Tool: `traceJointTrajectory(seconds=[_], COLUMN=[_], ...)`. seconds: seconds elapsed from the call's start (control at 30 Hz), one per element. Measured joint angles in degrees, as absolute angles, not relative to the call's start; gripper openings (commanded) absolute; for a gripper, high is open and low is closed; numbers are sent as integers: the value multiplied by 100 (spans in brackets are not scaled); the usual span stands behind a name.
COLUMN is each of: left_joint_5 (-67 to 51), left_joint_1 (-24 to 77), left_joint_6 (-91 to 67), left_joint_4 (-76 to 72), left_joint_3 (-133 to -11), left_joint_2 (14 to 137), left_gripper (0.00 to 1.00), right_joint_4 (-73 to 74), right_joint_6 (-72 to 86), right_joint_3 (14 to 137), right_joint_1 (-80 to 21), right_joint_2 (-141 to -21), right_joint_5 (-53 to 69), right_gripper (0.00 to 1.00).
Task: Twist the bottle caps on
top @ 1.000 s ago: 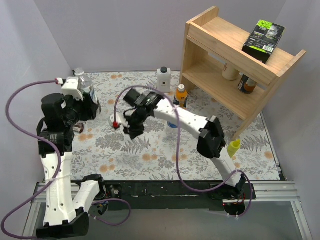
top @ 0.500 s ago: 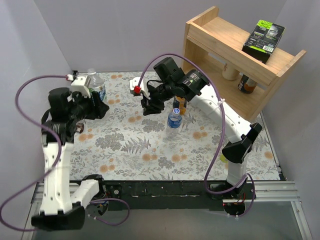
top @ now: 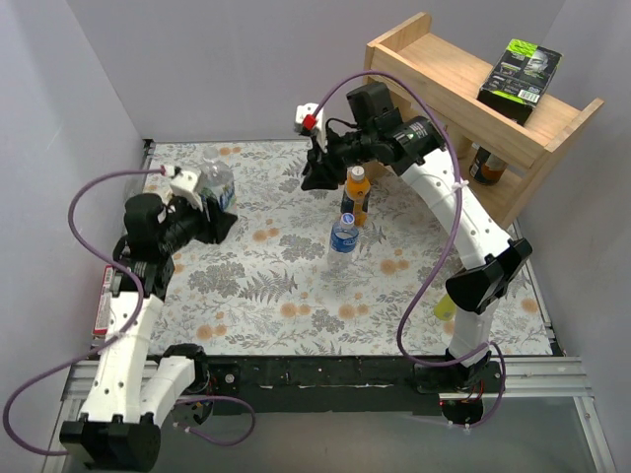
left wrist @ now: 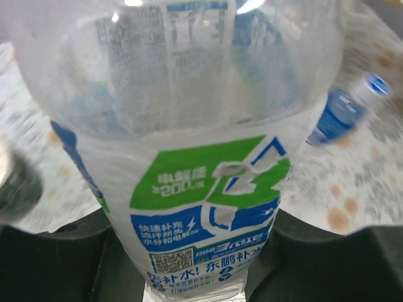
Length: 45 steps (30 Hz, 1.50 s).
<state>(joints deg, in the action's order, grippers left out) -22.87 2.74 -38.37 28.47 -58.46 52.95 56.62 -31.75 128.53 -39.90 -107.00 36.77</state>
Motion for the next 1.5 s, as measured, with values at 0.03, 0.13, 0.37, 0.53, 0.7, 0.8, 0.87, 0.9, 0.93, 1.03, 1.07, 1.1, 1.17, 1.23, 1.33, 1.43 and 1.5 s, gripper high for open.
traceJointTrajectory(seconds=[0.03, 0.13, 0.37, 0.53, 0.7, 0.8, 0.87, 0.9, 0.93, 1.03, 1.07, 1.1, 1.17, 1.23, 1.33, 1.43, 1.5], left_joint_5=[-2687, -3933, -5478, -6007, -6193, -6222, -6217, -6213, -6208, -6198, -6200, -6200, -6204, -6208, -6202, -6206, -6202], left_joint_1=[287, 357, 390, 445, 554, 637, 707, 740, 775, 858, 882, 902, 937, 967, 993, 1011, 1020], left_joint_6=[-3625, -2836, -738, -255, -362, -510, -617, -670, -720, -840, -867, -888, -941, -982, -1037, -1076, -1146], left_joint_4=[2596, 2121, 2003, 1503, 469, -71, -408, -574, -733, -1155, -1267, -1343, -1466, -1540, -1588, -1614, -1656], left_joint_3=[-5459, -4606, -2790, -2375, -1616, -1317, -1264, -1256, -1253, -1223, -1208, -1197, -1173, -1151, -1092, -1068, -1050], left_joint_2=[5004, 4772, 4915, 4840, 4644, 4757, 4904, 4958, 4995, 5024, 5022, 5022, 5004, 4963, 4871, 4847, 4847], left_gripper=[0, 0, 0, 0, 0, 0, 0, 0, 0, 0, 0, 0, 0, 0, 0, 0, 0], right_joint_4=[5529, 5380, 5693, 6217, 6619, 6733, 6761, 6761, 6761, 6764, 6761, 6761, 6759, 6759, 6759, 6759, 6759], right_joint_6=[-3089, -3015, -3448, -4101, -4637, -4860, -4987, -5037, -5094, -5218, -5253, -5282, -5323, -5384, -5441, -5478, -5511], right_joint_3=[12853, 12853, 12842, 12606, 12578, 12578, 12578, 12578, 12578, 12578, 12578, 12578, 12578, 12578, 12575, 12575, 12575], right_joint_1=[-3848, -3693, -3868, -4259, -4858, -5116, -5203, -5234, -5266, -5336, -5354, -5374, -5419, -5461, -5505, -5544, -5561], right_joint_2=[-10691, -10663, -10630, -10547, -10589, -10628, -10659, -10672, -10689, -10748, -10777, -10809, -10886, -10967, -11028, -11028, -11028], right_joint_5=[3798, 4123, 4560, 4547, 4469, 4416, 4370, 4346, 4327, 4241, 4217, 4191, 4117, 4045, 3988, 3955, 3955], right_gripper=[15, 15, 15, 15, 16, 16, 16, 16, 16, 16, 16, 16, 16, 16, 17, 17, 17])
